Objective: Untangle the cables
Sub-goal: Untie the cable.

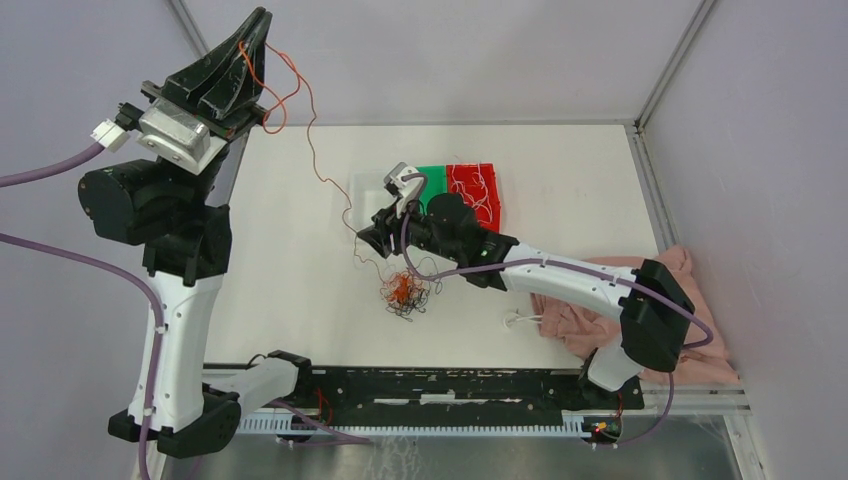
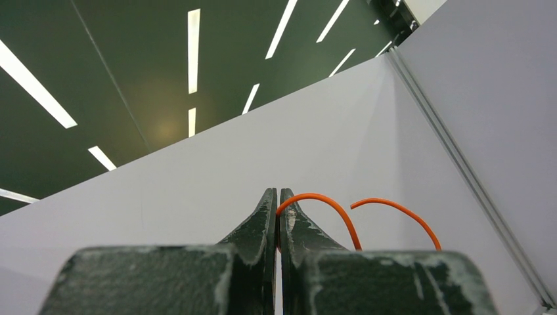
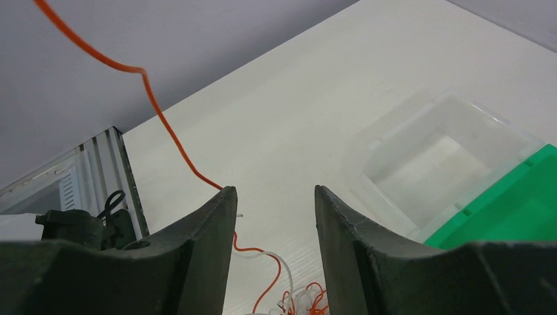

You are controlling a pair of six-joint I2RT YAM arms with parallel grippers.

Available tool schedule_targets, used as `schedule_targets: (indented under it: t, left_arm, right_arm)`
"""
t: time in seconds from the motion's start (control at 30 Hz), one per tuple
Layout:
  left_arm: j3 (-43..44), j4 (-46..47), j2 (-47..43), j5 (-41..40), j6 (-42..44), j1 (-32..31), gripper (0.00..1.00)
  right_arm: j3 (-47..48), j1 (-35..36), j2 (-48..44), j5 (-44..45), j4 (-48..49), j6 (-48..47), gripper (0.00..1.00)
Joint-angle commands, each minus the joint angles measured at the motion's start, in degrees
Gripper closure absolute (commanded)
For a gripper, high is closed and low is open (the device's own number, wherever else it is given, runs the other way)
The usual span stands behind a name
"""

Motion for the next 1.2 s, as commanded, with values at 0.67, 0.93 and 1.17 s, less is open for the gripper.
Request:
schedule_targets:
  t: [0.67,0.93,1.17]
  left_arm:
    - [3.2,0.9,0.9,0.1,-0.9,-0.2,0.97]
    - [4.7,1.0,1.0,0.1,-1.4,-0.1,0.97]
    - [4.8,1.0,0.7,-0.1,-2.1,-0.2,0.97]
  right_arm:
    - [-5.4,-0.7,-8.1,-17.5,5.1,6.6,0.46]
    - [-2.3,-0.8,-3.7,-11.2,3.2,4.9,0.50]
    - [1.0,-0.9,1.8,-10.3,5.0,6.1,0.61]
